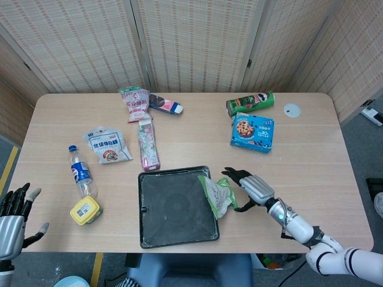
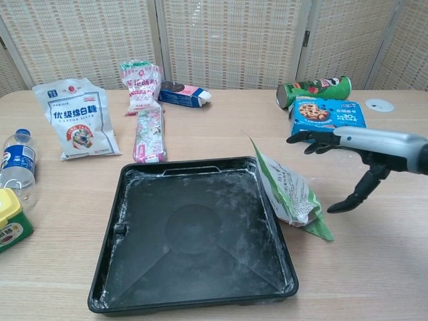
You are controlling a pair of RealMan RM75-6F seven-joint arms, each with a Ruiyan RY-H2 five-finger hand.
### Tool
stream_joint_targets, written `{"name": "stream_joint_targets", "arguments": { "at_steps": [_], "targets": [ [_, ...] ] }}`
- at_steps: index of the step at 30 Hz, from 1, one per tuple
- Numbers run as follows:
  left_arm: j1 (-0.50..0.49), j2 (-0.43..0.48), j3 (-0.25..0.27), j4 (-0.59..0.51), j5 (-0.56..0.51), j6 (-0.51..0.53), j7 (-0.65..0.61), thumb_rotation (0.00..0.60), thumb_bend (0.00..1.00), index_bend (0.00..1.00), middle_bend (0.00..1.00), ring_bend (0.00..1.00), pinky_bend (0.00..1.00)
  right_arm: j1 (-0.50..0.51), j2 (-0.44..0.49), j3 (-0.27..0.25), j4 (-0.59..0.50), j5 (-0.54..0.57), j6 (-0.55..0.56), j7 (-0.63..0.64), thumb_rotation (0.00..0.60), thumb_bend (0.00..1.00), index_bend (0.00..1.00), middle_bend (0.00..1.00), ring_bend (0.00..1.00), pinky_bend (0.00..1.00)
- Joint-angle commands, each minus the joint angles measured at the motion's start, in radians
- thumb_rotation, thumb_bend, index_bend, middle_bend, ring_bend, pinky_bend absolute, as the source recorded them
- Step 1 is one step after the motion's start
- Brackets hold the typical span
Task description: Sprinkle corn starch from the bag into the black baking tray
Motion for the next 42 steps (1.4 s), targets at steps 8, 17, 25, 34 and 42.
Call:
{"name": "stream_joint_targets", "arguments": {
  "at_steps": [8,17,25,34,42],
  "targets": [
    [0.004,0.003,-0.001,0.002,0.003,0.006,-0.009,0.6,0.32,0.15,0.0,0.01,0.0,0.018,-0.148,0.01,0.132,0.044,-0.01,-0.126,0.6,0.07,0.0,0.1,0.14,0.1],
    [0.012,0.004,0.002,0.009,0.0,0.011,-0.02,0.6,0.32,0.15,0.0,0.01,0.0,0.014,-0.202,0.009,0.182,0.047,0.014,-0.175,0.6,0.07,0.13,0.15,0.17,0.11],
    [0.013,0.006,0.001,0.01,0.001,0.012,-0.022,0.6,0.32,0.16,0.0,0.01,0.0,0.019,-0.254,0.013,0.249,0.058,0.011,-0.197,0.6,0.07,0.16,0.16,0.18,0.11],
    [0.016,0.007,0.0,0.013,-0.001,0.012,-0.025,0.6,0.32,0.16,0.0,0.01,0.0,0.027,-0.309,0.022,0.318,0.068,0.006,-0.199,0.6,0.15,0.27,0.23,0.2,0.1],
    [0.02,0.009,0.0,0.019,-0.002,0.017,-0.031,0.6,0.32,0.16,0.0,0.01,0.0,0.026,-0.34,0.031,0.363,0.065,0.034,-0.219,0.6,0.42,0.45,0.35,0.28,0.12]
  ]
}}
